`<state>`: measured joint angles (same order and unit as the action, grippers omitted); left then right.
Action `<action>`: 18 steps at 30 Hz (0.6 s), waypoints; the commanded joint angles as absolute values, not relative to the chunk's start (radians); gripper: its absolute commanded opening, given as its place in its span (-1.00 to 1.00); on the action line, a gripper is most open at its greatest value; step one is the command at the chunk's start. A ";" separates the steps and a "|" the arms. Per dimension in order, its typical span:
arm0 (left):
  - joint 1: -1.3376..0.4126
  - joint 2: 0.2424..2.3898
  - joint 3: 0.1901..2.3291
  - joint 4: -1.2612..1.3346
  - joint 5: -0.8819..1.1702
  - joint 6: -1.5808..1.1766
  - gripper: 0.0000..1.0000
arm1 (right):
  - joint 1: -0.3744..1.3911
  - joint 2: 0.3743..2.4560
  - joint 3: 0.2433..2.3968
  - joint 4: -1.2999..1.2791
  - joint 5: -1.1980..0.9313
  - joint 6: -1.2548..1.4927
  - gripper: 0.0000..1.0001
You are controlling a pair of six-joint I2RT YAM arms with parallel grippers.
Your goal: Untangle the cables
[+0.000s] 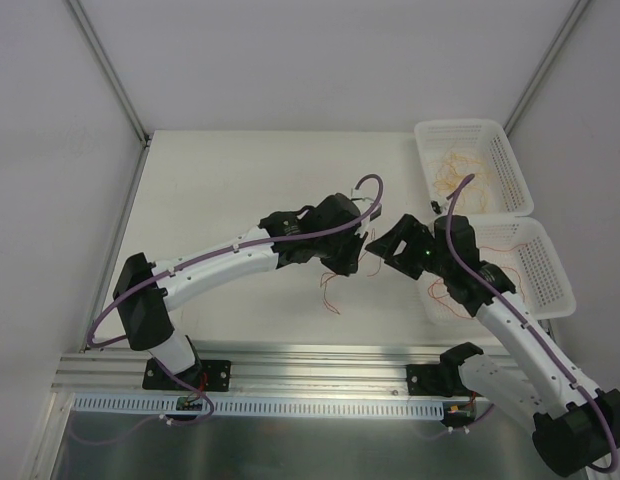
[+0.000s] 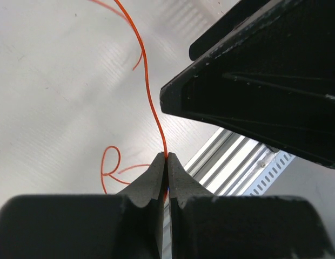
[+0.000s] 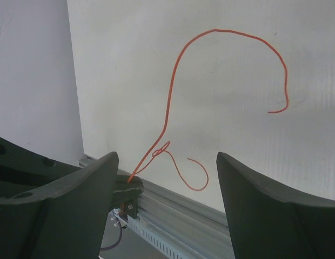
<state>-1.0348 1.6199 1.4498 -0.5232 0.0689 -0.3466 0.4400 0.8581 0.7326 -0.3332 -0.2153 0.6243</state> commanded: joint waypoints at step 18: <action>-1.057 1.618 1.488 -0.489 0.083 -0.339 -1.00 | 0.534 1.002 0.776 -0.193 -0.218 0.689 -0.03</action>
<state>-1.0485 1.6249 1.4727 -0.5182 0.0788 -0.3481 0.5171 0.9928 0.7326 -0.2485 -0.2211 0.6746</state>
